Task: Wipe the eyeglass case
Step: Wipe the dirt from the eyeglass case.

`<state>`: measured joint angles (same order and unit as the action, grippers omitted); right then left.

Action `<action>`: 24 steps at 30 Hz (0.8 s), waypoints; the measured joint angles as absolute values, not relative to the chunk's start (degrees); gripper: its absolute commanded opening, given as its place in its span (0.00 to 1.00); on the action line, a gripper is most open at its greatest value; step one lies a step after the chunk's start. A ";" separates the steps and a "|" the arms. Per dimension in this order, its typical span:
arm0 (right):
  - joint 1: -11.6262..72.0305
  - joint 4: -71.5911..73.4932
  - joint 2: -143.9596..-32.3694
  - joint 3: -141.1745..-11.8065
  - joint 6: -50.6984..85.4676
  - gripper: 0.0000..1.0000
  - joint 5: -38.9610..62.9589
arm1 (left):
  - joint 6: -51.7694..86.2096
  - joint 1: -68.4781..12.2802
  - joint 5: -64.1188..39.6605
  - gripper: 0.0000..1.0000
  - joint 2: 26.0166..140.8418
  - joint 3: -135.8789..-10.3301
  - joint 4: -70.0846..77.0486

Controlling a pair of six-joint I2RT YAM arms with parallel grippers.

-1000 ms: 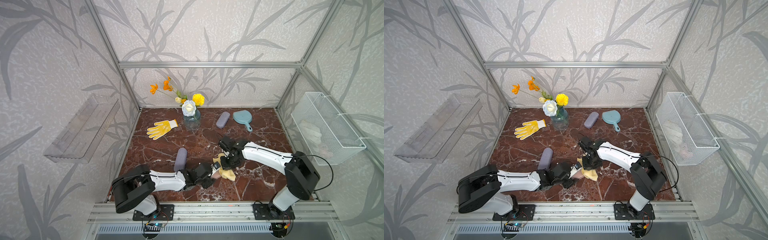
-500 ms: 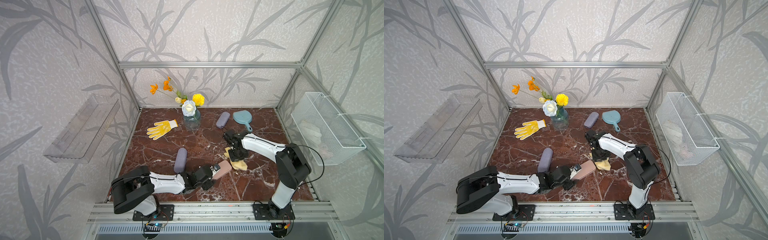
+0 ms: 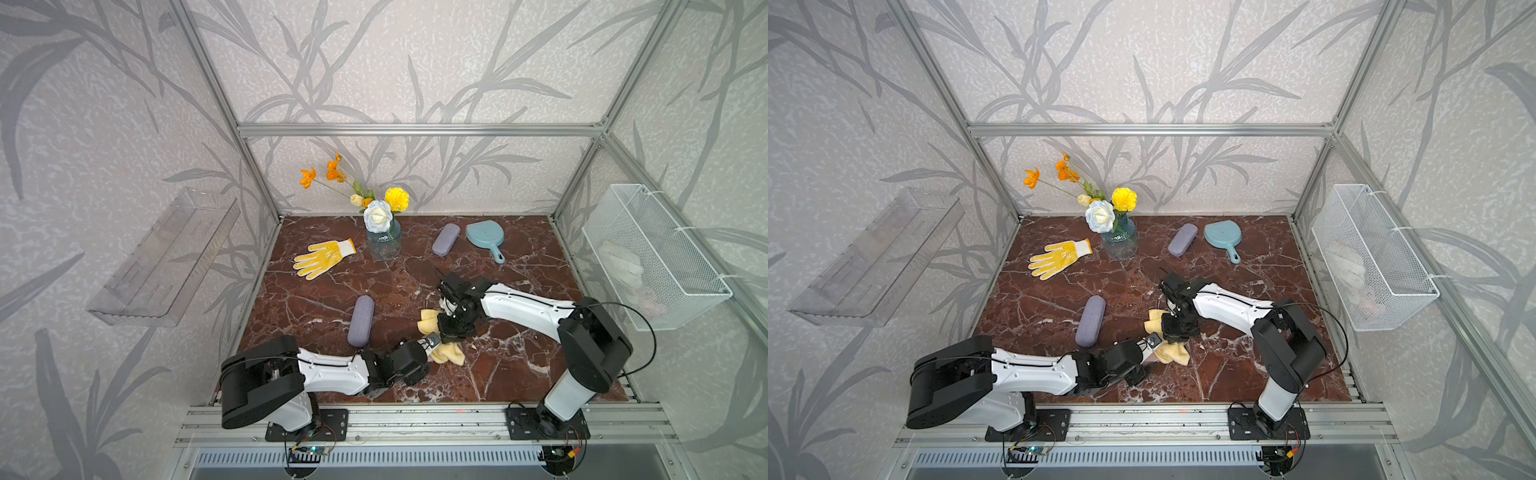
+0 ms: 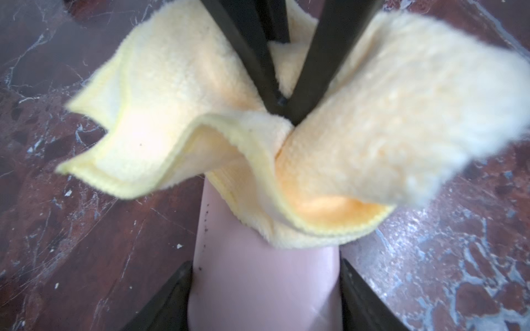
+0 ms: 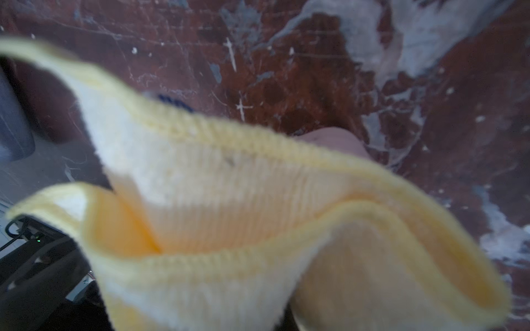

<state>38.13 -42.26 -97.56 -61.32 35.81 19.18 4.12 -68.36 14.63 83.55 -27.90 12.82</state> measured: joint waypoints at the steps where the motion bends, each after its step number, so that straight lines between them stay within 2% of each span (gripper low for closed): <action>1: 37.39 -43.86 -98.06 -62.35 33.98 0.00 17.67 | 4.21 -68.62 15.03 0.15 83.55 -27.90 12.88; 3: 36.60 -47.46 -98.85 -65.01 30.76 0.00 10.13 | 4.36 -69.12 15.81 0.15 83.55 -27.88 12.95; 7: 37.36 -54.92 -99.81 -69.63 25.96 0.00 -13.54 | 4.27 -70.46 18.15 0.15 83.55 -27.88 12.60; 10: 41.69 -59.46 -99.68 -74.15 24.97 0.00 -20.01 | 4.29 -71.55 20.40 0.15 83.55 -27.88 12.12; 13: 45.95 -59.92 -98.65 -77.30 24.97 0.00 -19.66 | 4.29 -72.29 22.26 0.17 83.57 -27.88 11.79; 18: 46.02 -48.93 -96.49 -69.38 32.18 0.00 3.64 | 4.56 -76.34 29.71 0.18 85.41 -28.82 10.94; 22: 41.95 -44.60 -98.72 -65.58 33.04 0.00 13.28 | 5.21 -78.06 32.86 0.18 86.80 -29.54 10.72; 24: 38.50 -45.65 -98.98 -65.34 31.55 0.00 14.57 | 5.26 -78.50 33.67 0.18 87.09 -29.63 10.76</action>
